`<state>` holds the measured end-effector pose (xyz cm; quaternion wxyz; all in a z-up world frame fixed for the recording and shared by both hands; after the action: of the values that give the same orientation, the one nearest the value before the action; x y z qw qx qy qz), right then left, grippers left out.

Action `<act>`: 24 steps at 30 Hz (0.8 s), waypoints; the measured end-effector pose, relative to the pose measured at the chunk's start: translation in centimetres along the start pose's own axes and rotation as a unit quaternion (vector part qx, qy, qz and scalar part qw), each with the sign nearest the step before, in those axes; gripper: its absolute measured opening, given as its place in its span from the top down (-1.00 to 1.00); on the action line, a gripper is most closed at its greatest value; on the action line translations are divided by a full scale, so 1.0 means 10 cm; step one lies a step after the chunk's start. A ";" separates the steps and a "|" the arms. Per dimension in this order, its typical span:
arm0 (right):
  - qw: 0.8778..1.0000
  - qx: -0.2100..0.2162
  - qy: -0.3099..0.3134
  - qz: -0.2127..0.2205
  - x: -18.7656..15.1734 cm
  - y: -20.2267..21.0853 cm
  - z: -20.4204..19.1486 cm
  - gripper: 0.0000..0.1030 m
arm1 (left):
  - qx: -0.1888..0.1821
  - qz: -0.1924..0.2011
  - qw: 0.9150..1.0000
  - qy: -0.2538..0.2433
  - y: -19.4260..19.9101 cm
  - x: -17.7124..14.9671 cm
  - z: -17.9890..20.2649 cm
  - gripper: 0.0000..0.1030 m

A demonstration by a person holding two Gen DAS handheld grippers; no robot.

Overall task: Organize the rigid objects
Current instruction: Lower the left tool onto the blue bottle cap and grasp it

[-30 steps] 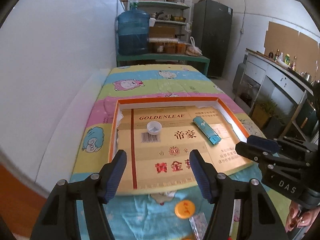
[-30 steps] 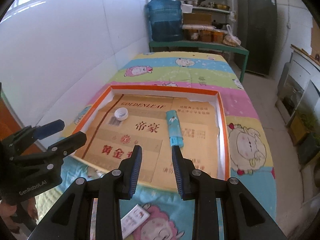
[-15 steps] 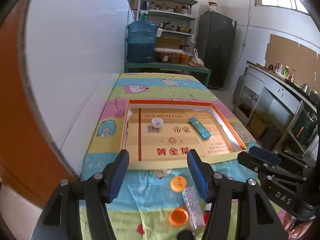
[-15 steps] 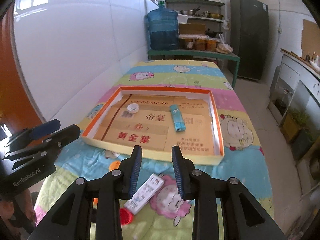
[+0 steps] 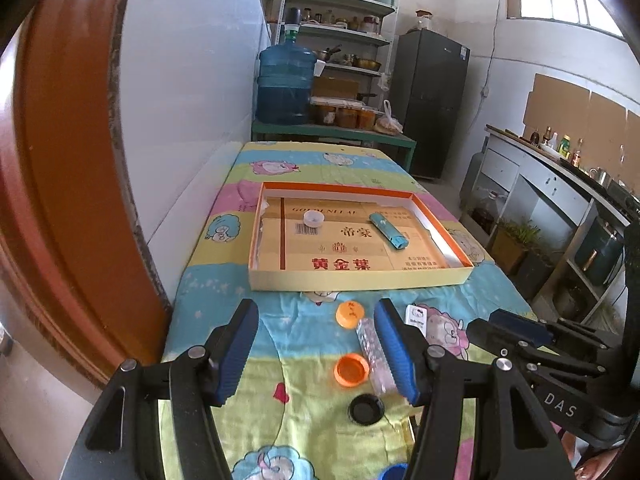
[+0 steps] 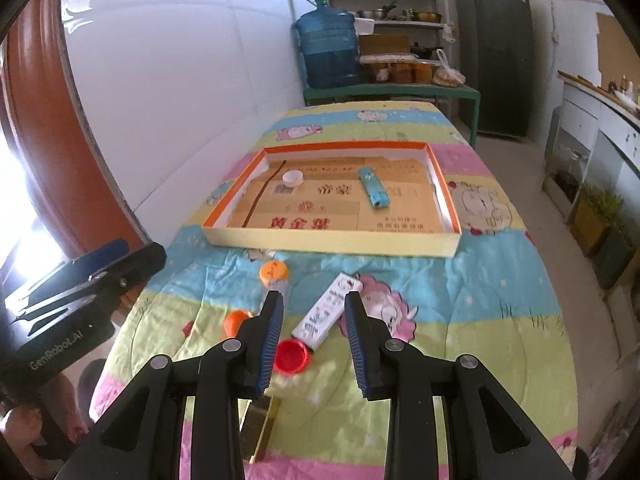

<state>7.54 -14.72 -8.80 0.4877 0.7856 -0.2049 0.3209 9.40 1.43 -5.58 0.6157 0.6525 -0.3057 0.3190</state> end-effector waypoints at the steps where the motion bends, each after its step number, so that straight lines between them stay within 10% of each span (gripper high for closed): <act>1: 1.000 -0.001 -0.001 -0.001 -0.01 0.01 0.00 0.36 | 0.000 0.001 1.000 0.000 0.02 -0.02 0.00 -0.18; 5: 1.000 -0.007 -0.006 0.000 -0.12 0.06 0.00 0.07 | -0.008 0.004 1.000 -0.002 0.09 -0.14 0.00 -0.18; 24: 0.999 -0.017 -0.039 -0.012 -0.34 0.09 0.18 0.07 | -0.123 -0.054 0.985 -0.107 0.06 -1.22 0.38 -0.04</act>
<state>5.08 -16.75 -11.19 0.4961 0.7916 -0.2200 0.2808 1.60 -2.28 -15.05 0.6712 0.6178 -0.3709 0.1740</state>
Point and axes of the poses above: each gripper's, at about its wrist camera, not at the fingertips, and y roughly against the way its jaws point, z to its right, x to its top, the point moved 2 cm from there along -y, roughly the way its jaws point, and after that the axes turned 14 degrees about x, right-handed, at the moved point
